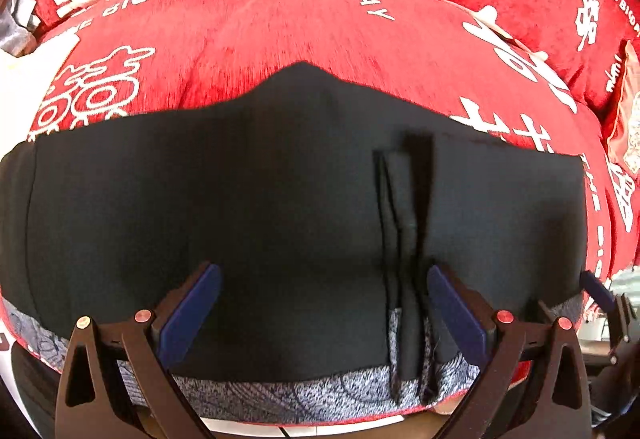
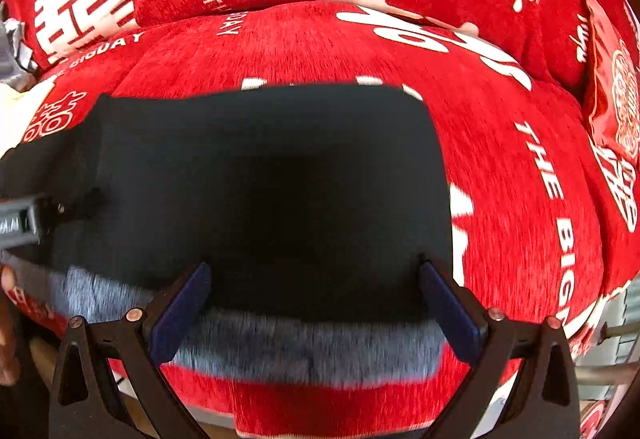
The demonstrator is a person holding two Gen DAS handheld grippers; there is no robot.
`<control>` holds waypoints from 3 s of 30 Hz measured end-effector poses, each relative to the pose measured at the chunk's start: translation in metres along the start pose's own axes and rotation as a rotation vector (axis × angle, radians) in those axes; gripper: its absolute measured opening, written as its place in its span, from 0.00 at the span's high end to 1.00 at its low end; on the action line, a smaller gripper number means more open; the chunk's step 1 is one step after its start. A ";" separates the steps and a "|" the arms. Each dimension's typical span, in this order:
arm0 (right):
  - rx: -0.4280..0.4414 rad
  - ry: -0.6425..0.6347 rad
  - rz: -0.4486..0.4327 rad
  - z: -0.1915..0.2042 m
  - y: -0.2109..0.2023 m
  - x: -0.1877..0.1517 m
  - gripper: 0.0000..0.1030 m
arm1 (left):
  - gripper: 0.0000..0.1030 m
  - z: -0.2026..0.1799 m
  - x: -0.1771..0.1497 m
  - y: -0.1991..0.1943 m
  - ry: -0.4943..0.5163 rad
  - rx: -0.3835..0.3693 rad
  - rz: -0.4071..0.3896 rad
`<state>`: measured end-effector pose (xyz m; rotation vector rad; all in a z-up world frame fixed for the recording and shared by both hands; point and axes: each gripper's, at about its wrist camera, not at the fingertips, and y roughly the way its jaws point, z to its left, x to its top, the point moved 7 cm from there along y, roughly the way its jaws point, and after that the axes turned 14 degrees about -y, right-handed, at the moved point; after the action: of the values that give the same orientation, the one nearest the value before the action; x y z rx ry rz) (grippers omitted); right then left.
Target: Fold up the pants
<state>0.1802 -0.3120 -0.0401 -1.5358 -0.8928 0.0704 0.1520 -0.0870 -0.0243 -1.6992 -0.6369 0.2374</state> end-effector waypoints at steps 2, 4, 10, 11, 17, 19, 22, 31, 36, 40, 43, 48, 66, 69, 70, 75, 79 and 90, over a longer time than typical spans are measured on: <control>-0.001 0.013 0.008 0.002 -0.002 -0.005 0.00 | 0.00 0.002 0.000 -0.001 -0.003 -0.003 0.003; -0.015 0.026 0.017 0.001 -0.008 -0.006 0.00 | 0.00 0.008 0.000 -0.004 -0.002 0.051 -0.014; -0.015 0.002 0.032 0.022 -0.006 -0.001 0.00 | 0.00 0.022 -0.013 0.004 0.032 0.116 0.001; -0.021 -0.016 0.033 0.028 -0.005 -0.001 0.00 | 0.00 0.023 -0.015 0.002 0.040 0.120 -0.004; 0.005 -0.074 -0.018 0.054 -0.022 0.013 0.00 | 0.00 0.042 -0.015 -0.017 0.019 0.101 -0.031; -0.003 -0.083 -0.033 0.056 -0.024 0.019 0.00 | 0.00 0.051 -0.014 -0.024 0.009 0.109 -0.051; -0.003 -0.058 -0.032 0.053 -0.018 0.031 0.00 | 0.00 0.068 -0.011 -0.027 -0.015 0.124 -0.068; 0.028 -0.045 0.008 0.077 0.003 0.035 0.00 | 0.00 0.103 -0.014 -0.015 -0.069 0.174 -0.054; 0.054 -0.062 -0.008 0.083 -0.005 0.036 0.00 | 0.00 0.115 -0.010 -0.020 -0.089 0.181 -0.071; 0.079 -0.102 -0.028 0.101 -0.015 0.042 0.00 | 0.00 0.129 -0.006 -0.028 -0.117 0.180 -0.085; 0.082 -0.128 -0.045 0.114 -0.021 0.049 0.00 | 0.00 0.143 -0.001 -0.038 -0.137 0.180 -0.105; 0.124 -0.190 -0.078 0.148 -0.026 0.062 0.00 | 0.00 0.193 0.014 -0.051 -0.214 0.211 -0.140; 0.234 -0.619 -0.082 0.296 0.016 0.113 0.00 | 0.00 0.322 0.010 -0.051 -0.324 0.055 -0.087; 0.256 -0.679 -0.065 0.309 0.028 0.133 0.00 | 0.00 0.322 0.009 -0.046 -0.321 0.007 -0.071; 0.264 -0.695 -0.053 0.314 0.035 0.139 0.00 | 0.00 0.322 0.008 -0.045 -0.313 0.007 -0.075; 0.401 -0.728 -0.091 0.343 0.040 0.172 0.00 | 0.00 0.321 0.007 -0.043 -0.264 -0.002 -0.079; 0.509 -0.842 -0.076 0.368 0.046 0.186 0.00 | 0.00 0.318 0.002 -0.049 -0.232 -0.004 -0.090; 0.686 -1.000 0.042 0.375 0.033 0.184 0.67 | 0.00 0.315 -0.001 -0.054 -0.182 -0.037 -0.086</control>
<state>0.1237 0.1028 -0.0623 -0.8075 -1.4038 1.1326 -0.0175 0.1831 -0.0468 -1.6930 -0.8523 0.3234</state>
